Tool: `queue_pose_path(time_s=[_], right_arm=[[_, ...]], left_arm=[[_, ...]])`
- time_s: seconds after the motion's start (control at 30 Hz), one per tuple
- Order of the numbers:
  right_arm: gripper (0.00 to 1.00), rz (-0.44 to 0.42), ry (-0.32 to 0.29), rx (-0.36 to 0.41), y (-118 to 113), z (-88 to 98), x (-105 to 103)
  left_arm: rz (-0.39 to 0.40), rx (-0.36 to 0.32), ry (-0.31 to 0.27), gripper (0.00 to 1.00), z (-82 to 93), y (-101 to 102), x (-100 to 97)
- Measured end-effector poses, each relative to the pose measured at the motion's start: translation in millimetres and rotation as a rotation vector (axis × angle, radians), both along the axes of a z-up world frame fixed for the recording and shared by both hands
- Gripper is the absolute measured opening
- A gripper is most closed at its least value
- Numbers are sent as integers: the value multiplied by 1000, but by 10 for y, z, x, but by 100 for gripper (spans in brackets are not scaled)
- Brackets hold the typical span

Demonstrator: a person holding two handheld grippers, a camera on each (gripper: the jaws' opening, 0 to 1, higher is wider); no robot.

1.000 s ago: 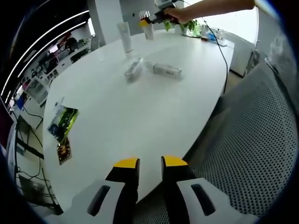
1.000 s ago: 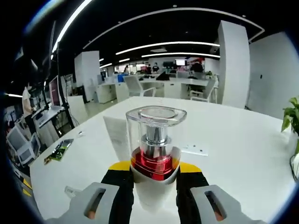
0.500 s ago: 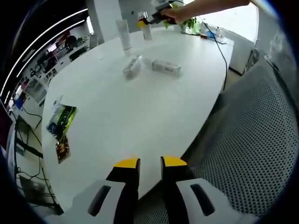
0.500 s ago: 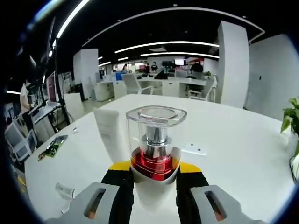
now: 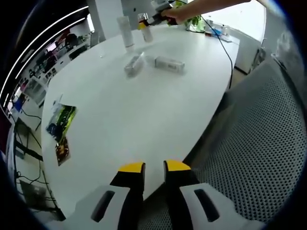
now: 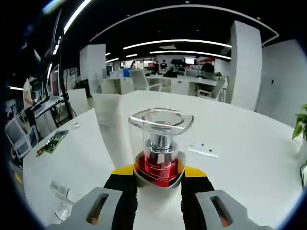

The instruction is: Arrange the skincare products in the storage area until every visible bottle or jar stands upright without overlapping.

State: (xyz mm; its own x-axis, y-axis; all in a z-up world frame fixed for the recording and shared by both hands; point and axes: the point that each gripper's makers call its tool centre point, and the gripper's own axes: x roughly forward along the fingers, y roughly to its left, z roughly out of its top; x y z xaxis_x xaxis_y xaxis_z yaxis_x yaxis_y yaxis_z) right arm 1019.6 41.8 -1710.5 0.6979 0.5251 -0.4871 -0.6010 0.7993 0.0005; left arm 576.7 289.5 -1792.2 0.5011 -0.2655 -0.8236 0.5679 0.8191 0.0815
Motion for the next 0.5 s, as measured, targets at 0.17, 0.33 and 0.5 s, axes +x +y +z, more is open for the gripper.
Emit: queue_pose_path(time_s=[0.17, 0.33, 0.5], right_arm=[[30, -9, -10, 5, -2, 2, 43], [30, -2, -9, 1, 21, -30, 81], [30, 2, -21, -27, 40, -101, 105]], left_arm=[[-1, -6, 9, 12, -12, -11, -9], [-6, -8, 18, 12, -22, -25, -23], [-15, -5, 30, 12, -46, -39, -50]])
